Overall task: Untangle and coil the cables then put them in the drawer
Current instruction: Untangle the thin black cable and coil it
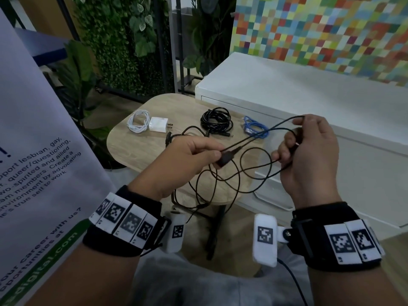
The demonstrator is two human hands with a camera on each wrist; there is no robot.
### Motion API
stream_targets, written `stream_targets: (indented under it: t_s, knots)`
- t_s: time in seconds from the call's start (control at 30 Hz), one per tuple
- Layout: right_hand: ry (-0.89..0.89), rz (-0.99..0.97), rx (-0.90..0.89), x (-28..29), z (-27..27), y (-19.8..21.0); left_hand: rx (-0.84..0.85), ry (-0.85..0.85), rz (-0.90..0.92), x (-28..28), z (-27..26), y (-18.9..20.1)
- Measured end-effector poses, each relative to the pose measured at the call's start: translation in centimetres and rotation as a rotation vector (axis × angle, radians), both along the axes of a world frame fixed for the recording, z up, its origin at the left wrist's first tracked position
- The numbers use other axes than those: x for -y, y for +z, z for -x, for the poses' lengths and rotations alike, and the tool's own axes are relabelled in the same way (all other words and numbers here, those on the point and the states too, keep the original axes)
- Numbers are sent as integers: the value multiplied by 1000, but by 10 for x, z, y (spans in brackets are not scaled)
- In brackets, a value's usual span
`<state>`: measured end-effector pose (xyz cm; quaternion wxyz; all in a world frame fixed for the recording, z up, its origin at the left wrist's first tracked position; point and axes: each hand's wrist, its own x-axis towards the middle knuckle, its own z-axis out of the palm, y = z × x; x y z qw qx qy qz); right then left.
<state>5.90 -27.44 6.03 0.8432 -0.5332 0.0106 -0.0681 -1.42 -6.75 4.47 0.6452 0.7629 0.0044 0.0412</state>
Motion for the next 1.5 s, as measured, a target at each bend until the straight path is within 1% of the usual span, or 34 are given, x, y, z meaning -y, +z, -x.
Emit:
stream_targets:
  t_s: [0.1,0.2,0.27,0.37,0.43,0.5,0.6,0.7,0.77,0.83,0.87,0.97,1.0,1.03,1.1,1.13,1.2,1.23,1.3,1.37,1.43,1.5]
  knots:
    - [-73,-55,-27,2,-4,1,-9,72,28,0,-1,0]
    - [-49,-62,-26,0,-3,0,-29,206,150,0,-7,-1]
    - [-12,-72,-27,-4,0,0,7,259,192,0,-8,1]
    - [10,-122,-31,-7,0,0,93,269,167,-2,-6,6]
    - [-56,-156,-31,-4,-4,-2,156,284,138,-3,-3,12]
    - [-169,-163,-50,2,-7,-6,199,329,121,-6,-3,16]
    - [-319,-75,-93,16,-15,-17,202,375,77,-11,-5,18]
    - [-348,99,-85,24,-21,-25,212,322,-34,-9,-4,18]
    - [-276,205,-37,21,-20,-26,221,251,-73,-5,-4,19]
    - [-125,299,24,13,-14,-26,245,191,-89,1,-4,22]
    - [-29,383,47,8,-11,-25,260,178,-85,4,-3,24]
    - [254,756,102,-6,0,-33,311,190,-17,7,-2,31]
    - [333,812,119,-11,5,-35,327,198,0,7,-1,34]
    - [404,807,142,-15,9,-36,339,198,4,7,0,37]
    - [569,699,168,-22,16,-34,338,174,-12,7,1,40]
    - [662,660,150,-24,18,-33,332,170,-14,6,1,40]
    - [795,685,112,-26,21,-32,352,206,44,2,2,39]
    - [816,721,105,-25,21,-34,382,240,97,0,1,38]
    - [767,737,97,-24,18,-35,443,305,182,-3,0,36]
    - [621,653,116,-24,15,-33,476,355,236,-3,0,35]
    - [486,520,132,-22,12,-32,469,387,271,-5,1,35]
    - [435,422,131,-16,9,-31,455,428,281,-10,0,36]
